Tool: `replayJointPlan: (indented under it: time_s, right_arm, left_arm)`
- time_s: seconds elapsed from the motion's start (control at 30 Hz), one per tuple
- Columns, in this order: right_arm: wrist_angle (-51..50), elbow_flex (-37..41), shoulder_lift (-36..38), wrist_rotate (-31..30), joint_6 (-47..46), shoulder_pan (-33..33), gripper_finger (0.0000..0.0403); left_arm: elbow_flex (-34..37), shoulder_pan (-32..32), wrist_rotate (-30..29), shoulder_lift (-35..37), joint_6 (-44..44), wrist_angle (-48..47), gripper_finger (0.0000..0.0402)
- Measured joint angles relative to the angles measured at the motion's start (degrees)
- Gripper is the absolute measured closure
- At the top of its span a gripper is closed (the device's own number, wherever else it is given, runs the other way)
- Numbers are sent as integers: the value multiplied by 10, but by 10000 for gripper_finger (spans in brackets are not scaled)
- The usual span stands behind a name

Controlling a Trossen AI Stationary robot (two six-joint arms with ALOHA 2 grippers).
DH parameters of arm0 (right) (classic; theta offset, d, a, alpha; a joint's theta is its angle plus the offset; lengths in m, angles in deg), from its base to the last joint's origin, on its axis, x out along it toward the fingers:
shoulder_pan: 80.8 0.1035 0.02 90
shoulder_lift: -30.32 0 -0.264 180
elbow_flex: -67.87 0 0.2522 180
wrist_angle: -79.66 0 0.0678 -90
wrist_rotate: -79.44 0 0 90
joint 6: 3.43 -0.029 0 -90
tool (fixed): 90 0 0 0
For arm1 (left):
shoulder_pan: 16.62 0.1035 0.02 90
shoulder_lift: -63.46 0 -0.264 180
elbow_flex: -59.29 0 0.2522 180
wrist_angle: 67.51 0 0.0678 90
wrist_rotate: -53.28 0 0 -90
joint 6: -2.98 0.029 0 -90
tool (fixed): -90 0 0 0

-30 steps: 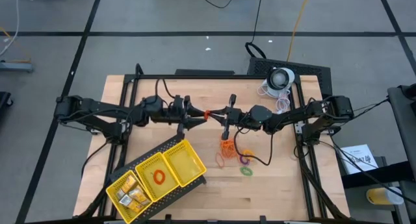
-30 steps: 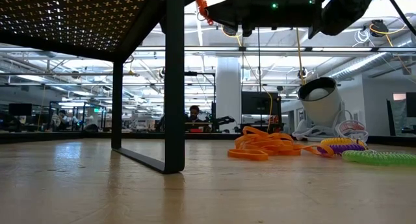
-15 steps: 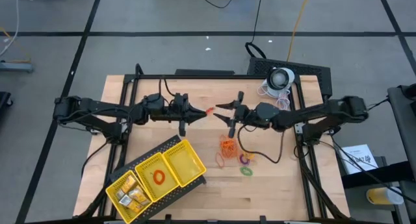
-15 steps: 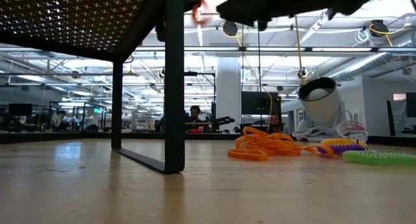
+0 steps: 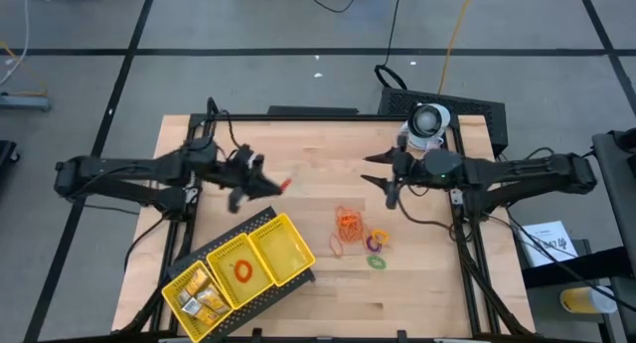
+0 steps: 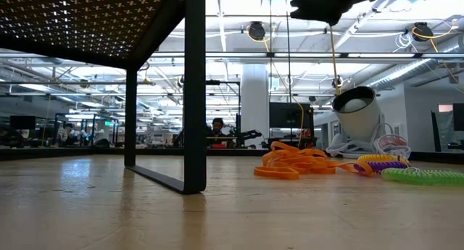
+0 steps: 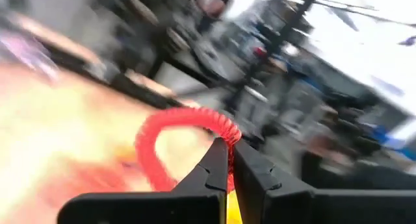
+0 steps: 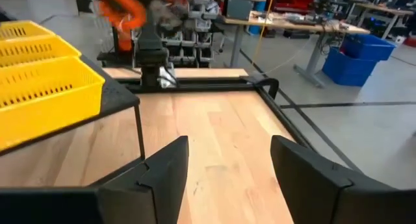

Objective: Pick & Place Office Desk Supplies
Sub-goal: Put the orange spring keychain into the center yellow bin on the shelf

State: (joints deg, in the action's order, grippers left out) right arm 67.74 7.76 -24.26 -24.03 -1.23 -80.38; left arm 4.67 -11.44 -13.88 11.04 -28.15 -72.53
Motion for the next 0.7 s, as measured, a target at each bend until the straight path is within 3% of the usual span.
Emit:
replayJointPlan:
  time_s: [0.13, 0.23, 0.37, 0.5, 0.6, 0.7]
  right_arm:
    - [1, 0, 23, 0, 0, 0, 199]
    - [1, 0, 31, 0, 0, 0, 197]
    - [1, 0, 33, 0, 0, 0, 193]
    - [1, 0, 29, 0, 0, 0, 191]
    - [1, 0, 27, 0, 0, 0, 191]
    - [-1, 0, 25, 1, 0, 0, 191]
  left_arm:
    - [0, -51, 61, 65, -97, -48, 396]
    - [0, -117, 67, 100, -133, -63, 395]
    - [0, -227, 20, 120, -149, -103, 394]
    - [0, -321, -68, 110, -154, -151, 396]
    - [0, -356, -110, 88, -149, -165, 389]
    - [0, -371, -114, 57, -144, -157, 387]
